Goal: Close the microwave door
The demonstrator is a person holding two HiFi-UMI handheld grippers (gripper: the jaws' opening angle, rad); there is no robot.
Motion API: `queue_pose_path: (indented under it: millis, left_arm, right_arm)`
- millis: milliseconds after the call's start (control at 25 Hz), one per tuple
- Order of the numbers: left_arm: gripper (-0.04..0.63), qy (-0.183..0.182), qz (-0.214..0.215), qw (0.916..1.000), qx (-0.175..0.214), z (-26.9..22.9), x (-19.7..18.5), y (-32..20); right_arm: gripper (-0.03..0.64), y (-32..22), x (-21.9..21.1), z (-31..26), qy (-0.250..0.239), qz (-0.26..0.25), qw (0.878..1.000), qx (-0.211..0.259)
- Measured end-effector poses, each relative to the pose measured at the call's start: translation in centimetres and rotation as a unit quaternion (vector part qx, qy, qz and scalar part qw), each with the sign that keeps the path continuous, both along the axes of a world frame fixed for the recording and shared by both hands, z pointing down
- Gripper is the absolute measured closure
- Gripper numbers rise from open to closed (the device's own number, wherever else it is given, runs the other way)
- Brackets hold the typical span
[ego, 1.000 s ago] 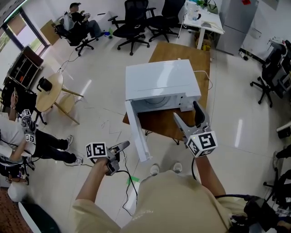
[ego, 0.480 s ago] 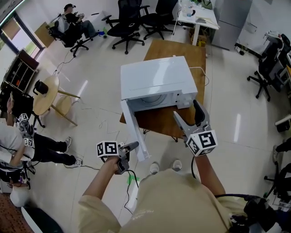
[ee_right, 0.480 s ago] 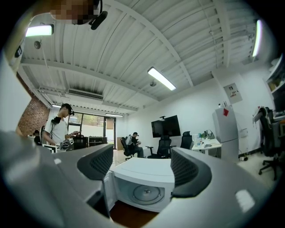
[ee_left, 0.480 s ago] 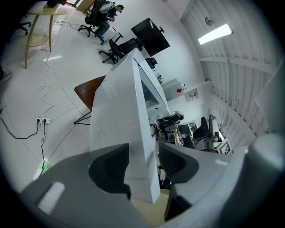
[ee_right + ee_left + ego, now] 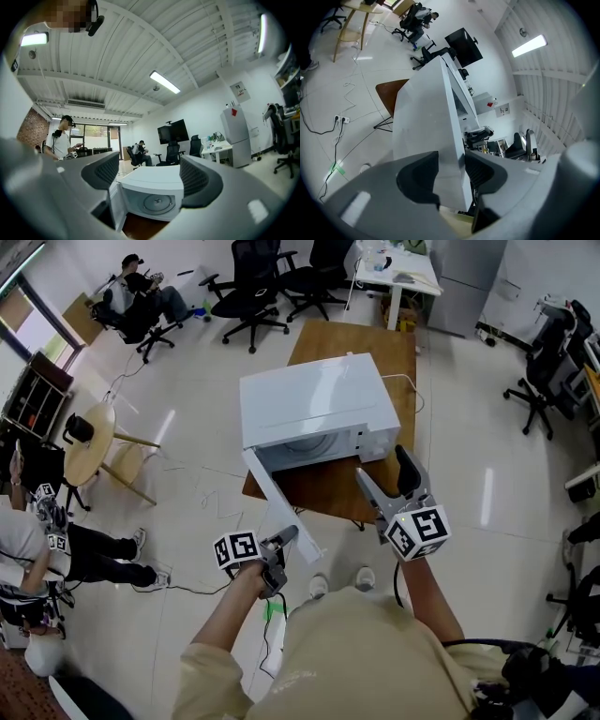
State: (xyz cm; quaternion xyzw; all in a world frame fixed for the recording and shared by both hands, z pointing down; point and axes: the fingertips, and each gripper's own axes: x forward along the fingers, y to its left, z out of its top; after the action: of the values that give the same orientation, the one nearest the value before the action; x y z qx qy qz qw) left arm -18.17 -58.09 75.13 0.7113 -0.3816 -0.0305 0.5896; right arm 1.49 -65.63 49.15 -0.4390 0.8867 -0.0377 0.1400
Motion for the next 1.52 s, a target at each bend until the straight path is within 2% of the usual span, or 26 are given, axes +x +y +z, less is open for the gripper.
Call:
queue_pose_path:
  millis: [640, 880, 1160, 1520]
  left_arm:
    - [0.402, 0.027, -0.056, 0.9981, 0.005, 0.2, 4.2, -3.3]
    - [0.405, 0.042, -0.098, 0.9941, 0.015, 0.2, 5.7, -5.1]
    - [0.405, 0.043, -0.115, 0.9923, -0.013, 0.4, 7.4, -7.4]
    - [0.407, 0.062, -0.131, 0.9885, -0.042, 1.0, 8.5, -10.1]
  right_arm:
    - [0.225, 0.6, 1.4, -0.5, -0.017, 0.014, 1.0, -0.006]
    - [0.225, 0.8, 2.3, -0.9, -0.025, 0.023, 0.999, 0.001]
    - [0.225, 0.3, 3.9, -0.5, -0.024, 0.038, 0.999, -0.002]
    - [0.227, 0.6, 4.9, -0.5, -0.022, 0.056, 0.998, 0.0]
